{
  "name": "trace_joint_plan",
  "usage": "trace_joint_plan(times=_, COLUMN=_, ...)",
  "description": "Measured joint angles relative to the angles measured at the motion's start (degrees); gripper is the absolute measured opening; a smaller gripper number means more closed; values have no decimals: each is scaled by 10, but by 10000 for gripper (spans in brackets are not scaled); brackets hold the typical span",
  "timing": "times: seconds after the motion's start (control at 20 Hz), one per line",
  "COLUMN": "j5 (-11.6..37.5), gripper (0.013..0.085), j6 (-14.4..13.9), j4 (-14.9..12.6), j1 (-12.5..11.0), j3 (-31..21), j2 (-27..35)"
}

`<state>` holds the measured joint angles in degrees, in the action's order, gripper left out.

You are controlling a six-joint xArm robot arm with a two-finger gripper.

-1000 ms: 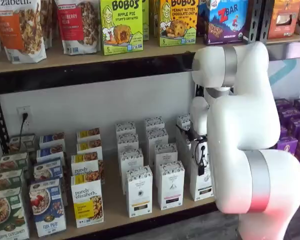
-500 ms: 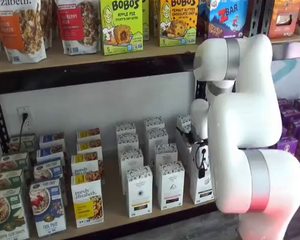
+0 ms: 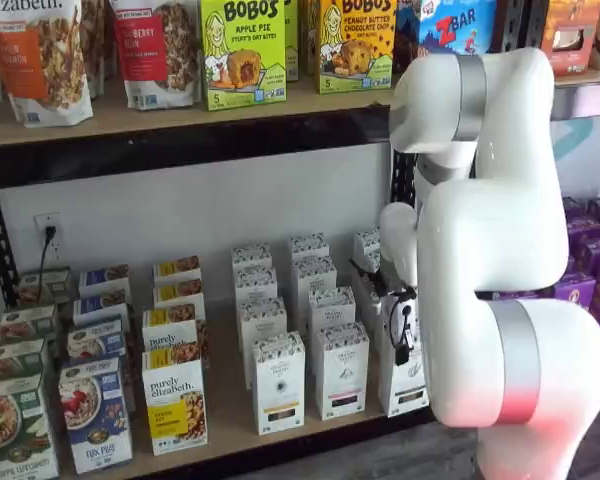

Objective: Pick up the white box with a green strip in the middle, on the bottom shelf, the sixth box from the left

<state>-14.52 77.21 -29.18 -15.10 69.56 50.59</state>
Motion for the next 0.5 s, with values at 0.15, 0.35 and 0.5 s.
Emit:
trace_joint_plan(times=0.15, j5=9, gripper=490, j6=-34, j4=-33, j1=0, j3=-43, j2=-30)
trace_joint_plan(times=0.35, j5=24, gripper=490, j6=-72, j4=-70, j1=0, j3=-103, j2=-74)
trace_joint_plan(times=0.5, j5=34, gripper=490, j6=-129, j4=-128, j1=1, j3=-155, j2=-118)
